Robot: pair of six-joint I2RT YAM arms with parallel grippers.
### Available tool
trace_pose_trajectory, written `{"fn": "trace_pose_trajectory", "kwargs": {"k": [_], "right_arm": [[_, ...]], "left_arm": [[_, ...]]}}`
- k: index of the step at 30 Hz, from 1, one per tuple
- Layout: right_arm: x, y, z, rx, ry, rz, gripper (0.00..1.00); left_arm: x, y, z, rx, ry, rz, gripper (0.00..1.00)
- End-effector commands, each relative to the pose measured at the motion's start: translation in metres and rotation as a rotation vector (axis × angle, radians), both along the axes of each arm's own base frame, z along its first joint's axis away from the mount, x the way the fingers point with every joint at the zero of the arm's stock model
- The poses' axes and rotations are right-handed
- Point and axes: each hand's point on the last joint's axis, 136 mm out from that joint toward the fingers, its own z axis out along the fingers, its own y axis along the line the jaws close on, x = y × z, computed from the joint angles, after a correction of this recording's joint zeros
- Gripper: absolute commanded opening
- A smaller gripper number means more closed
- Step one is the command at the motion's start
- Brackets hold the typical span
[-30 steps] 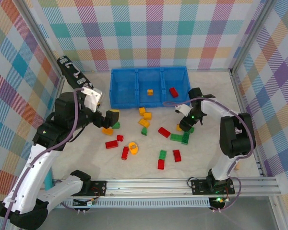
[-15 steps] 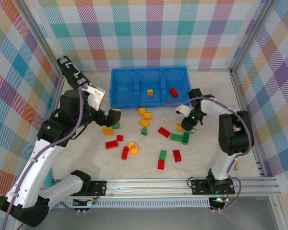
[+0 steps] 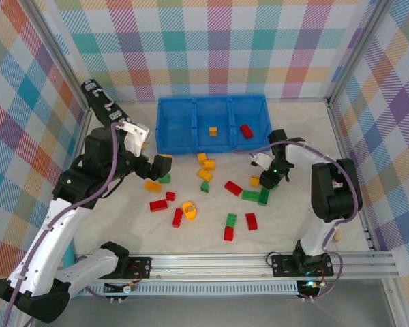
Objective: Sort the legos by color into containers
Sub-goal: Pick up the lego from the middle-right of the table, then place the lego in the container.
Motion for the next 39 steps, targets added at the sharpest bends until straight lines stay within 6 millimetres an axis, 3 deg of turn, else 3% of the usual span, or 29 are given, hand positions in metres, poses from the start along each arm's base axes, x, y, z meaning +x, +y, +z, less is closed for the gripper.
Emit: {"fn": "trace_pose_trajectory", "kwargs": {"k": [1, 8, 17, 24, 30, 34, 39], "right_arm": [[-0.003, -0.004, 0.007, -0.011, -0.012, -0.008, 0.37], [0.001, -0.005, 0.020, -0.012, -0.041, -0.019, 0.26], [0.011, 0.026, 0.074, 0.075, -0.154, -0.039, 0.21], [0.043, 0.115, 0.120, 0.147, -0.317, 0.110, 0.18], [0.082, 0.199, 0.166, 0.360, -0.416, 0.203, 0.19], [0.110, 0.252, 0.180, 0.412, -0.513, 0.276, 0.20], [0.147, 0.306, 0.183, 0.413, -0.659, 0.308, 0.20]], "left_arm": [[-0.004, -0.004, 0.007, -0.024, -0.028, -0.019, 1.00], [-0.008, -0.002, 0.011, -0.030, -0.042, -0.018, 1.00], [-0.013, -0.001, 0.016, -0.041, -0.062, -0.022, 1.00], [-0.014, 0.009, 0.025, -0.005, -0.098, 0.011, 1.00], [-0.016, 0.025, 0.037, 0.020, -0.158, 0.075, 1.00], [-0.015, 0.025, 0.036, 0.004, -0.164, 0.083, 1.00], [-0.015, 0.025, 0.031, 0.022, -0.144, 0.079, 1.00]]}}
